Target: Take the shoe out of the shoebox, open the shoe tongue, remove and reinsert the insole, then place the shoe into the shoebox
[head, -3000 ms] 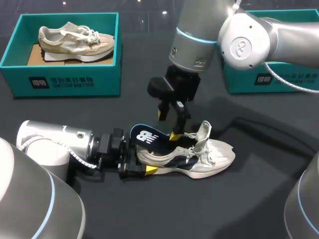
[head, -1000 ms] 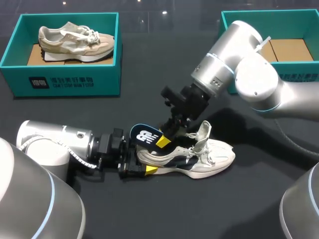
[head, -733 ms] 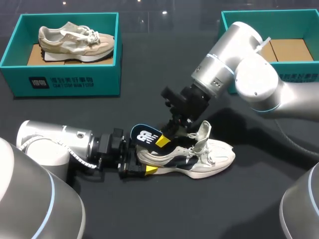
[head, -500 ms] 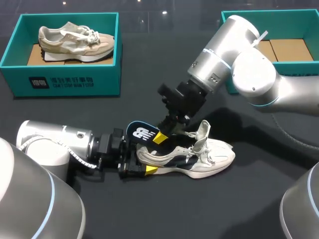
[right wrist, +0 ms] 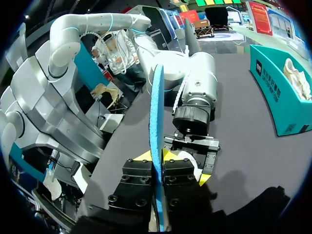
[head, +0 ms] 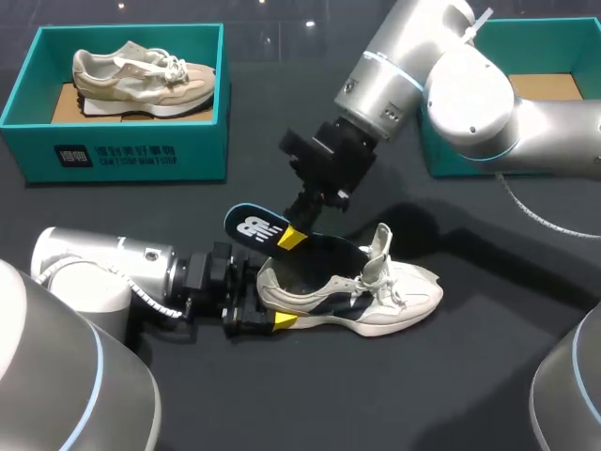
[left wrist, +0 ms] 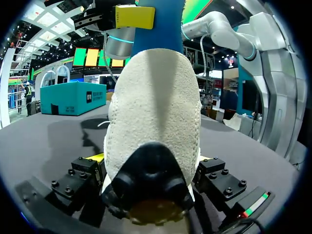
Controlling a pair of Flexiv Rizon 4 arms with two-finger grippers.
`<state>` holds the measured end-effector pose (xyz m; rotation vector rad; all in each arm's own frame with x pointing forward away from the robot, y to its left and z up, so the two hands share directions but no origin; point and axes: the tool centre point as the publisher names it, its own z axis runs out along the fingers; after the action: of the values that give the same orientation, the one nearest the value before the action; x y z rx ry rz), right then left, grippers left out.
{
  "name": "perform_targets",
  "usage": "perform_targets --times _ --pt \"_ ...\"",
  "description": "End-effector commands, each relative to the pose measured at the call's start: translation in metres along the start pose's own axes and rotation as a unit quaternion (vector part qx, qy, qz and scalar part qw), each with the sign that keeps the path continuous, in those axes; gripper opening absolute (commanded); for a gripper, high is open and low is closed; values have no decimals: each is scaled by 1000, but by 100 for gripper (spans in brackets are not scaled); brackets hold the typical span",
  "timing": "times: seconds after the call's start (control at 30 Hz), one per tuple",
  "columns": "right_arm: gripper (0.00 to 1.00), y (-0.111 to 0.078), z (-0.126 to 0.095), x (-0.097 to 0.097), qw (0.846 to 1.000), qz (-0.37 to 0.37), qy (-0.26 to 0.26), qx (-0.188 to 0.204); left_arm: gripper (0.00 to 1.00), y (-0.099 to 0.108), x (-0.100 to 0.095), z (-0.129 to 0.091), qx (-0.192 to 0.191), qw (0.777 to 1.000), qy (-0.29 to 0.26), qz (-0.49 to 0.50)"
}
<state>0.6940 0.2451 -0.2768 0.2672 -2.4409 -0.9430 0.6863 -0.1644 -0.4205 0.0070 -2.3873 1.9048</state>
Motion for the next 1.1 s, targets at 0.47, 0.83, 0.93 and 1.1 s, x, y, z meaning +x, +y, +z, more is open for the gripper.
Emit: perform_targets --times 0.47,0.83,0.93,1.1 --pt "0 59 -48 31 991 -49 15 -120 0 1 0 0 0 1000 0 0" --pt "0 80 -77 44 980 -96 -13 -176 0 1 0 0 0 1000 0 0" --pt "0 92 -105 65 972 -89 -27 -214 0 1 0 0 0 1000 0 0" --pt "0 93 -130 92 962 -71 -22 -261 0 1 0 0 0 1000 0 0"
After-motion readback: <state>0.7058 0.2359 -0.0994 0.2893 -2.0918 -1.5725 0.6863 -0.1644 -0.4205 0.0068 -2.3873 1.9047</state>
